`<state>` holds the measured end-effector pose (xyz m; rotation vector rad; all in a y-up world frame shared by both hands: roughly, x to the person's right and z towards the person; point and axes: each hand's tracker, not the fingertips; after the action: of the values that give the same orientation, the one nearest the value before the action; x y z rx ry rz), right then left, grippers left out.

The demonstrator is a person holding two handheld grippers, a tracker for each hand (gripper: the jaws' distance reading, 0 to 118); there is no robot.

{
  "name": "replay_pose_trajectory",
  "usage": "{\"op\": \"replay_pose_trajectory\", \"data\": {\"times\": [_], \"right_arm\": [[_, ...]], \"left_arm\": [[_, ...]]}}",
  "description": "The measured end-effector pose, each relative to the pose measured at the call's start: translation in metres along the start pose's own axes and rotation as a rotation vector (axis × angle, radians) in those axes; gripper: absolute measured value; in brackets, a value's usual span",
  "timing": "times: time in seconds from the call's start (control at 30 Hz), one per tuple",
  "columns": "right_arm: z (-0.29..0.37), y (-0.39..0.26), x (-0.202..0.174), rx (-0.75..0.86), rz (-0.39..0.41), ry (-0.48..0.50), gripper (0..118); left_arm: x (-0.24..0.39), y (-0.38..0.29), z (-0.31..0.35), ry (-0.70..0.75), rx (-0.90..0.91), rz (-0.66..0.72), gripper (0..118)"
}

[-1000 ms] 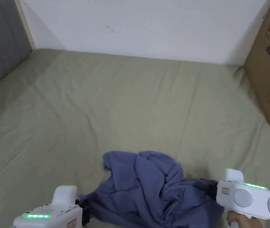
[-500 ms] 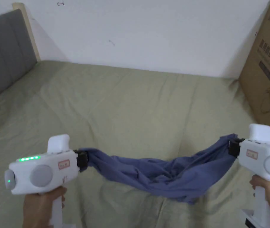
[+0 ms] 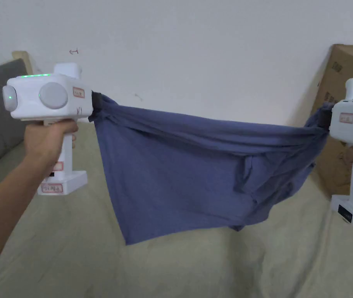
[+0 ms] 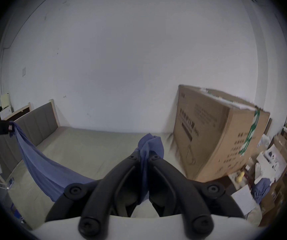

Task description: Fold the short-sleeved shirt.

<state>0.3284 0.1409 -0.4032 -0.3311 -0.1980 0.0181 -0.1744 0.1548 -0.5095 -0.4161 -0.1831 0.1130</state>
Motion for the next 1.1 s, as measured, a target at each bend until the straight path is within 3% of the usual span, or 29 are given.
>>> {"op": "replay_pose_trajectory", "data": {"times": [0.17,0.37,0.73,1.1], "right_arm": [[-0.026,0.033,-0.003,0.054,-0.035,-0.028,6],[-0.062,0.016,-0.016,0.058,-0.040,-0.052,6],[-0.107,-0.132,-0.037,-0.120,-0.106,-0.076,6],[-0.001,-0.266,-0.044,-0.264,-0.190,-0.036,6]], "left_arm": [[0.009,0.048,-0.038,0.051,0.050,-0.075,2],[0.008,0.041,-0.083,0.094,0.034,-0.139,2],[-0.030,-0.093,-0.138,0.120,-0.131,-0.121,2],[-0.079,-0.258,-0.021,0.118,-0.313,-0.009,2]]}}
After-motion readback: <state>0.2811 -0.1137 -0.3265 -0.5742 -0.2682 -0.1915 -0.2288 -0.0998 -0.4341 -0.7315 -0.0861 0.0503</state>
